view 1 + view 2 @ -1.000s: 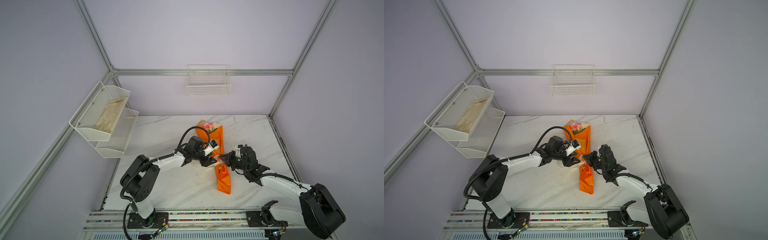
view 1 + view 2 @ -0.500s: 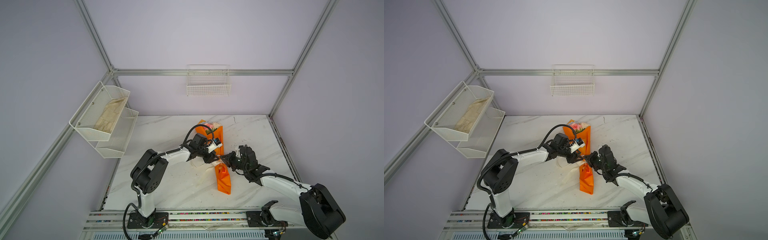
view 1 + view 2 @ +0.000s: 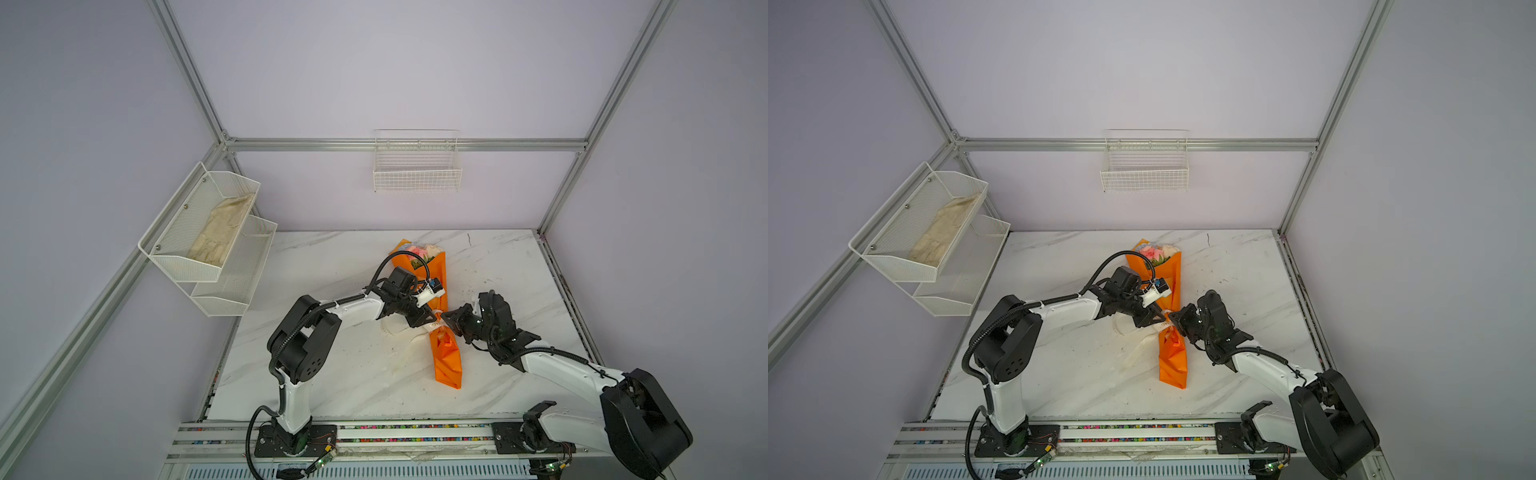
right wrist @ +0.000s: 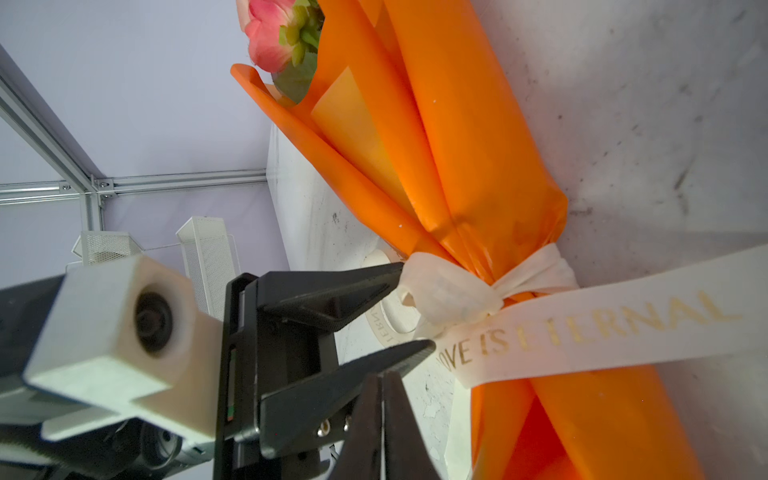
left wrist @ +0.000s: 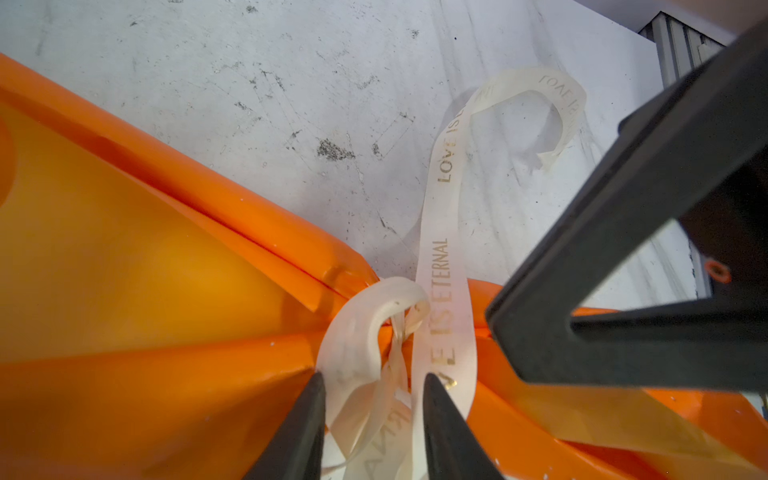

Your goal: Tie the bouquet of fake flowers

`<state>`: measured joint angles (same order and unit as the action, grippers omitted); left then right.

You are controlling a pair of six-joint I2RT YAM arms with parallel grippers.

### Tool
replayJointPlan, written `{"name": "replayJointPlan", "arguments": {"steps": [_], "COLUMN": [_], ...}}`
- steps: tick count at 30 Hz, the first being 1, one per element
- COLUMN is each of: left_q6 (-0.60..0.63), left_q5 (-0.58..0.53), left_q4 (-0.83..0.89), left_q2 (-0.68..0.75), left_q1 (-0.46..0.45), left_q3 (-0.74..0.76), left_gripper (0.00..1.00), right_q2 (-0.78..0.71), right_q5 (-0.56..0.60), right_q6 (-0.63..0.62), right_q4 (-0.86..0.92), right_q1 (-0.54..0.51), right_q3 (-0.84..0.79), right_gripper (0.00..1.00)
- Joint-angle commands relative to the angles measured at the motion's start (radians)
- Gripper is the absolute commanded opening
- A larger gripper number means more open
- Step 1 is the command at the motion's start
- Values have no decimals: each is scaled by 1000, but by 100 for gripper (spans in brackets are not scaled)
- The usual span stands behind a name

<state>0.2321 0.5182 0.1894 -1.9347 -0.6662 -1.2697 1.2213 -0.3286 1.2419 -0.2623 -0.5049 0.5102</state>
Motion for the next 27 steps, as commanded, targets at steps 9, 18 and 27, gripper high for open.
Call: {"name": "replayJointPlan", "arguments": {"steps": [9,18,27], "left_q6": [35,62,163], "left_q5": [-17,-38,-106], "left_q4": [19,47,177], "left_q2": [-14,68,80], "left_q1": [-7,-7,-15], "left_q3": [-106,-106,-177], "left_gripper": [11,0,0], "right_q2": [-5,84,134], "right_q5": [8,-26,-58], "right_q6": [-13,-174,-299], "right_q4": [17,126,242], "right_q1": [3,3,3], "right_q3": [-6,80,137], "right_gripper": [9,13,13]}}
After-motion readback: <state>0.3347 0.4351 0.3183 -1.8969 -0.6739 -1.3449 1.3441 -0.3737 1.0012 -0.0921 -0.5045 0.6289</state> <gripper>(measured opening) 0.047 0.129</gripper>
